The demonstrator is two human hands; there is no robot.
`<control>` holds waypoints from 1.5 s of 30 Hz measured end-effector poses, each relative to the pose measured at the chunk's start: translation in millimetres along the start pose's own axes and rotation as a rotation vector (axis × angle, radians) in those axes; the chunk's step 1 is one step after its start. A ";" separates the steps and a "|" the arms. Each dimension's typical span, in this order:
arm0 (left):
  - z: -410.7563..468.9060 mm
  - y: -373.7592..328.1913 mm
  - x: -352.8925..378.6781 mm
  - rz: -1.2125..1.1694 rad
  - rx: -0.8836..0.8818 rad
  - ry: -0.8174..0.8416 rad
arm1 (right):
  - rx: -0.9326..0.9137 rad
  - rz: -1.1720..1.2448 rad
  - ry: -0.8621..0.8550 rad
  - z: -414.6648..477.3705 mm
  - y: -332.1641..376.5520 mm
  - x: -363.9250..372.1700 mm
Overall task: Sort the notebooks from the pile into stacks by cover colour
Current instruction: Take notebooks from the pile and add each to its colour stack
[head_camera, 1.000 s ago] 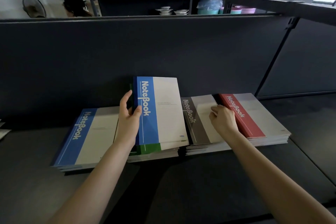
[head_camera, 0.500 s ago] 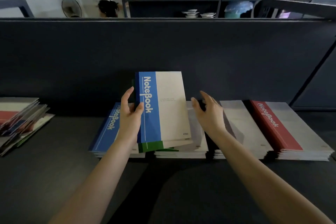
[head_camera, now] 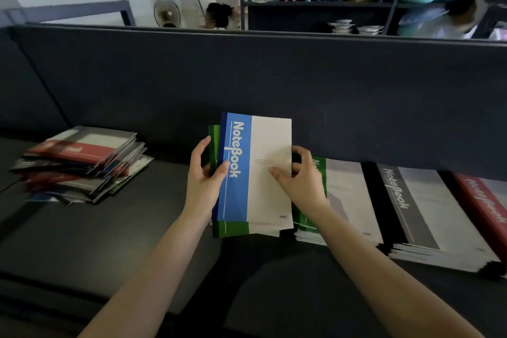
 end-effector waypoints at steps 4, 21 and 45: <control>3.1 -3.3 -18.6 -0.001 0.026 -0.022 | 0.005 0.026 -0.017 -5.8 4.3 12.9; 30.7 1.0 -93.1 -0.064 -0.040 -0.158 | 0.045 -0.160 -0.209 4.6 -4.6 0.2; 61.7 -11.9 -141.2 -0.061 -0.006 -0.197 | 0.121 -0.356 -0.150 -6.8 -28.9 38.1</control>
Point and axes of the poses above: each hand's wrist, its own z-axis towards the middle knuckle, its own x-axis out of the palm, y = z × x, the point moved 10 cm from there along z, towards the middle knuckle, and after that the axes turned 13 degrees about -y, right-handed, at the moved point
